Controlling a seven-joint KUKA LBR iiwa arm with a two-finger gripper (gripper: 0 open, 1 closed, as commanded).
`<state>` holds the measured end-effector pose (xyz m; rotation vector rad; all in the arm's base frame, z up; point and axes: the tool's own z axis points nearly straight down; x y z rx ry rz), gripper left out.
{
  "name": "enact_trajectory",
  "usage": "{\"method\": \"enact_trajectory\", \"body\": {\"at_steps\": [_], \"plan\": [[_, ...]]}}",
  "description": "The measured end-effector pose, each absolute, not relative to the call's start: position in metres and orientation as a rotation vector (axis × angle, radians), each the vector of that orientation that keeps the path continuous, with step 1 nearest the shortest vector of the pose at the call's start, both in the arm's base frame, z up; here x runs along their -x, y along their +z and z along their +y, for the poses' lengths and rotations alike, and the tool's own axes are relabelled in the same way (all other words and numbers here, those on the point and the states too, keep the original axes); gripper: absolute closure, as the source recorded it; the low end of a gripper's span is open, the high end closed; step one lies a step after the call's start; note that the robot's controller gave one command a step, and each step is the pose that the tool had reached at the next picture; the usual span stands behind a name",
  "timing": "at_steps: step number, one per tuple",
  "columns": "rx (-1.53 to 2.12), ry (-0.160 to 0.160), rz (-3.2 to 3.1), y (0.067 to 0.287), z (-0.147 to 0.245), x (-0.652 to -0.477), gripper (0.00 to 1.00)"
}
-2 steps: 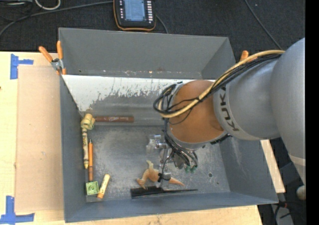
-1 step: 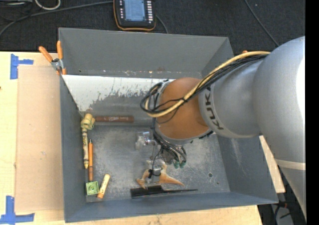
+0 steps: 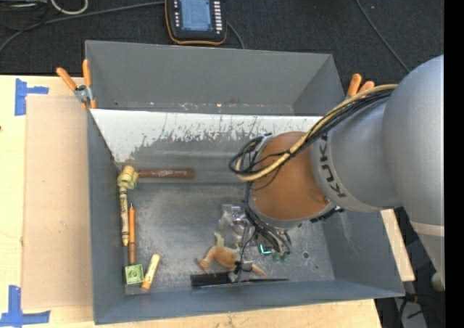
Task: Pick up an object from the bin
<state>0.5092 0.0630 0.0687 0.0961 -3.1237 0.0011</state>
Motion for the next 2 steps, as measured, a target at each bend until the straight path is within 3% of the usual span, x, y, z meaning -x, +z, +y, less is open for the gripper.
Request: {"method": "enact_trajectory", "body": {"at_steps": [1, 2], "plan": [[-0.098, -0.001, -3.127, 0.0689, 0.0644, -0.5102, 1.0], [-0.097, -0.001, -3.127, 0.069, 0.0644, -0.5101, 1.0]]}}
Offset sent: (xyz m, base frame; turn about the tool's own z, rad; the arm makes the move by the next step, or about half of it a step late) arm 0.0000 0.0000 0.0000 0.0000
